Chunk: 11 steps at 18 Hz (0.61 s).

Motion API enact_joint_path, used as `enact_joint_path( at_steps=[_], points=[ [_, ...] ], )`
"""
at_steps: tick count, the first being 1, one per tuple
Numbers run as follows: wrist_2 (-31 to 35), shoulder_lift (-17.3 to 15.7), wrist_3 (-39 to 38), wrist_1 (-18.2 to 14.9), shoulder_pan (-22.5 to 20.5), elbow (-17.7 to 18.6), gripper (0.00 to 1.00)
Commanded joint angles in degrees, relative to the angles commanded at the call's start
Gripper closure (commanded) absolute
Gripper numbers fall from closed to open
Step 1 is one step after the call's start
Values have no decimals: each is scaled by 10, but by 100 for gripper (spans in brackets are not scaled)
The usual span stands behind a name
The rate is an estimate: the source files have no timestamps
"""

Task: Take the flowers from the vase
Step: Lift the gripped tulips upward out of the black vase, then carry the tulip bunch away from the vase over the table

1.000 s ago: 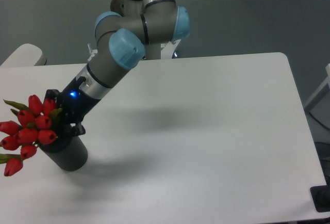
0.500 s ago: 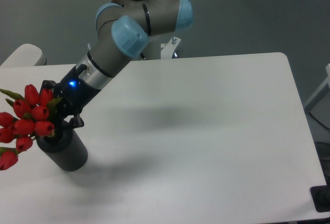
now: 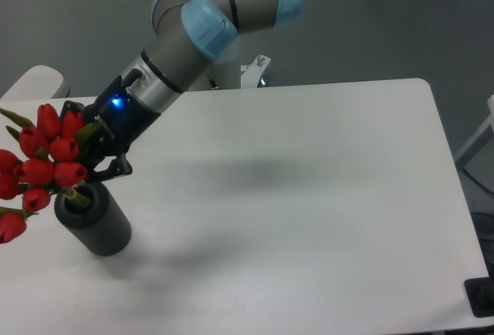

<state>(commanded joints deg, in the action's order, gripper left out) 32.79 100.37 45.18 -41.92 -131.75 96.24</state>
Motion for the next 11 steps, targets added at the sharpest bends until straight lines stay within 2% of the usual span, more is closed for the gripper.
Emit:
enact_joint_path(
  at_steps=[4, 11],
  points=[
    [-33, -2, -30, -1, -13, -16, 67],
    [-54, -10, -53, -1, -41, -29, 67]
  ],
)
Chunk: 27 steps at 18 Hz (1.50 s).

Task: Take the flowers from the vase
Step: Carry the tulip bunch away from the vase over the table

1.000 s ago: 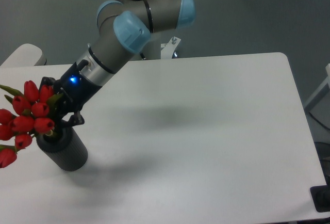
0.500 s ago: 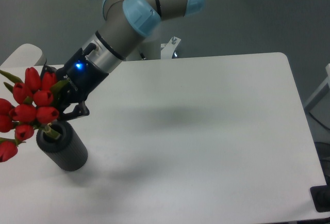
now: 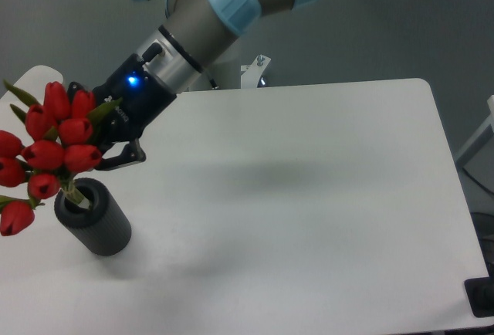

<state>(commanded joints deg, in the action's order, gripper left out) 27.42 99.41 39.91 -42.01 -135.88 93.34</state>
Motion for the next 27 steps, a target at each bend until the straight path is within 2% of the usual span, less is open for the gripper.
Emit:
enact_joint_path(
  at_steps=[4, 7, 14, 17, 23, 27],
  points=[
    [-2, -2, -1, 0, -26, -8, 67],
    [-1, 3, 5, 0, -60, -29, 67],
    [5, 66, 45, -1, -127, -58, 67],
    [5, 87, 81, -1, -156, -59, 67],
    [32, 95, 140, -1, -180, -49, 68],
    [34, 95, 155, -2, -182, -46, 68]
  ],
)
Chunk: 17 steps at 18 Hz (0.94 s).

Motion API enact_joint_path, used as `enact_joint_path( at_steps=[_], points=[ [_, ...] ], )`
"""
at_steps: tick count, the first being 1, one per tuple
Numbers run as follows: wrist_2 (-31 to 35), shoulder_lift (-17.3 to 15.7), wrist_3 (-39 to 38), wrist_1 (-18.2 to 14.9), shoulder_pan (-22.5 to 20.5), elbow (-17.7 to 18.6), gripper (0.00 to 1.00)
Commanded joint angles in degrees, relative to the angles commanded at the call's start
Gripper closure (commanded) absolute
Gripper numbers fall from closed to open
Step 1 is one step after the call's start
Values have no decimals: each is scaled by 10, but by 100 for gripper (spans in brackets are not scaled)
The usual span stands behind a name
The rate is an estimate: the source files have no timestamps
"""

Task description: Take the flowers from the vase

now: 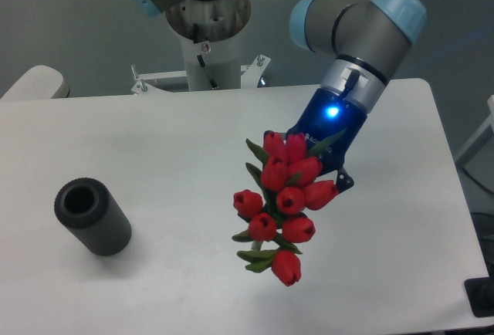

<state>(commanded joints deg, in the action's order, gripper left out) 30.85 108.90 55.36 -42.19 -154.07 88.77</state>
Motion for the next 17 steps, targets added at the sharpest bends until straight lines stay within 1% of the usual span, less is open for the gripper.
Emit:
enact_joint_path(
  at_steps=[4, 17],
  points=[
    [0, -4, 20, 2, -13, 15, 68],
    [-1, -4, 28, 2, -19, 16, 68]
  ],
)
